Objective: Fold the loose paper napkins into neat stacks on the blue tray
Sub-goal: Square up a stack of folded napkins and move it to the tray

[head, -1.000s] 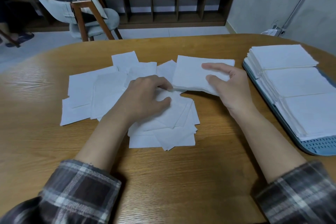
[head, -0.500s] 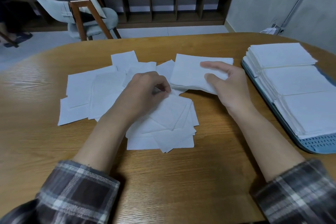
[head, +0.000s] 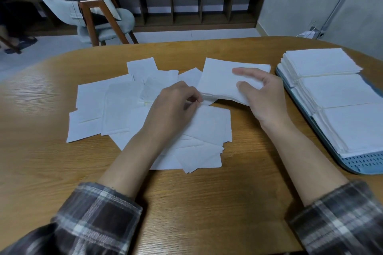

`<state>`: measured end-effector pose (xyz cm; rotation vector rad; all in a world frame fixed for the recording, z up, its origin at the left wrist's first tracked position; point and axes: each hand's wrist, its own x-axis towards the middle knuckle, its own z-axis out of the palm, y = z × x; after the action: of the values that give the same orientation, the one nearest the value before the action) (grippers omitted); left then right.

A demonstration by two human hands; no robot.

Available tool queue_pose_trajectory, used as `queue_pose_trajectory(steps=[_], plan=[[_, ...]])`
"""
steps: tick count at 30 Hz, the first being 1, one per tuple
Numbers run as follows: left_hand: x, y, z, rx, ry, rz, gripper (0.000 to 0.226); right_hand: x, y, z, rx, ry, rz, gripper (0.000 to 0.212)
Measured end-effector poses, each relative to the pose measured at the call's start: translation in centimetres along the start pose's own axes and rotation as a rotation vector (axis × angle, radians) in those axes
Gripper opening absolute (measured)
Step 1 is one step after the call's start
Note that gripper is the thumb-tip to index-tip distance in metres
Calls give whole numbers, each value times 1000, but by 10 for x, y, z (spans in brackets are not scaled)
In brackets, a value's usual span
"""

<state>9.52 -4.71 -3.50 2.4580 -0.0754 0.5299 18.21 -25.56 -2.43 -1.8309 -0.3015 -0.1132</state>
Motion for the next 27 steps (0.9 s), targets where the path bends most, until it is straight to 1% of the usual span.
queue_pose_trajectory(steps=[2,3,4,7,8,10,14,18,20,22,25,27], plan=[[-1,3,-3,22,-25,78,8,1,0,0,-16,10,-11,33],[-2,6,-7,19,-70,113,11,1,0,0,-22,13,-16,33],[-3,8,-12,-1,-152,128,16,1,0,0,-24,14,-19,33],[-4,14,-20,-49,-465,40,38,0,1,0,-16,10,-22,33],[-4,14,-20,-42,-533,7,44,0,1,0,-14,7,-23,33],[-3,12,-21,-49,-589,-37,46,0,0,0,-7,-2,-30,34],[-2,11,-26,-84,-544,-50,30,-1,-1,2,8,-28,-63,37],[1,9,-32,-283,-473,-98,10,-1,0,2,5,-54,-77,37],[3,6,-36,-358,-433,-107,9,-1,-1,1,1,-74,-84,36],[3,5,-37,-388,-426,-127,11,-2,-2,2,2,-93,-98,35],[2,6,-36,-368,-447,-139,15,-4,-4,2,33,-115,-115,29],[2,7,-36,-361,-401,-134,17,-4,-7,2,66,-133,-119,25]])
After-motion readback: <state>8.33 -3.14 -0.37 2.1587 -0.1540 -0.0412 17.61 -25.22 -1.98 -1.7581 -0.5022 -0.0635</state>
